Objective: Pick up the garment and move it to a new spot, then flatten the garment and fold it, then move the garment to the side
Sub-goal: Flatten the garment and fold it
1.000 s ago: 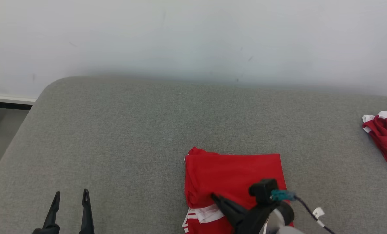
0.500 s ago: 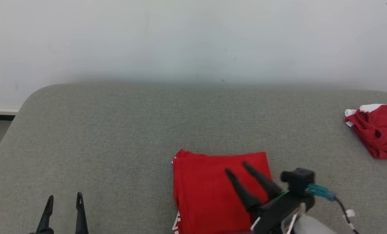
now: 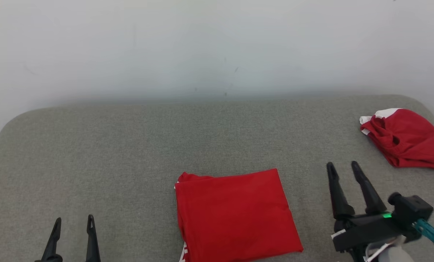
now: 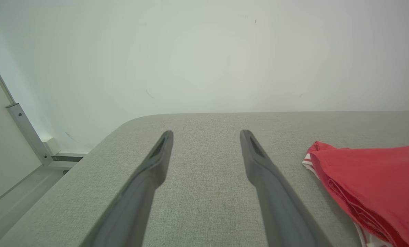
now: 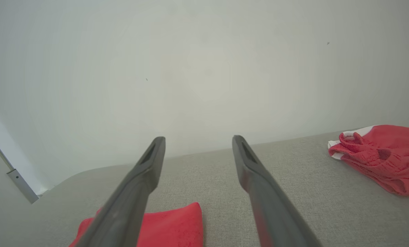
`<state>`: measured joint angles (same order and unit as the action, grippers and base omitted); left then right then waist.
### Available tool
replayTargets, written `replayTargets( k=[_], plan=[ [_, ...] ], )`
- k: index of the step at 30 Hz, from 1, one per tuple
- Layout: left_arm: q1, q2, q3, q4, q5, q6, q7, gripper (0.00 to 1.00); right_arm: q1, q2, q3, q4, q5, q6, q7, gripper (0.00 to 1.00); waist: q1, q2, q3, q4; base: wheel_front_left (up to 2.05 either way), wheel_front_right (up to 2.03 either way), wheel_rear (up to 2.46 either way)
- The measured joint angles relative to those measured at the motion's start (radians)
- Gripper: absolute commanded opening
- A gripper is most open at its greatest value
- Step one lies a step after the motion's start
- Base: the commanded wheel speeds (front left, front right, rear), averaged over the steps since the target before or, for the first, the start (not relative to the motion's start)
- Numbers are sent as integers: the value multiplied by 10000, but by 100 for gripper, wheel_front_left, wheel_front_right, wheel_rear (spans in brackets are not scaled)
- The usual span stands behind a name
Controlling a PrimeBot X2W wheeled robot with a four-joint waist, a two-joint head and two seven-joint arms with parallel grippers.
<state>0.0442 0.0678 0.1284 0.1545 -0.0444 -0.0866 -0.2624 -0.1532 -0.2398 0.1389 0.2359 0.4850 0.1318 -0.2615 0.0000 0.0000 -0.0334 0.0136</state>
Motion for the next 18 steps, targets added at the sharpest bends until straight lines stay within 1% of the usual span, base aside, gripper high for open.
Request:
replayTargets(
  k=[3,9,12,18],
  plan=[
    [5,2,-25,8,29,21,0,100,511,366,-738,-435,-583,0,-2,100,0,0,-64,-75,0,0,0],
    [153,35,-107,33,111,75,0,100,1425,846,-1624,-982,-1760,0,-2,100,0,0,-222,-127,0,0,0],
    [179,61,-128,50,159,75,0,100,1832,1122,-1818,-1135,-2111,0,-2,100,0,0,-303,-125,0,0,0],
    [370,148,-163,36,169,88,0,100,2163,1394,-1735,-1162,-2656,0,-2,100,-1,-1,-410,-103,0,0,0]
  ],
)
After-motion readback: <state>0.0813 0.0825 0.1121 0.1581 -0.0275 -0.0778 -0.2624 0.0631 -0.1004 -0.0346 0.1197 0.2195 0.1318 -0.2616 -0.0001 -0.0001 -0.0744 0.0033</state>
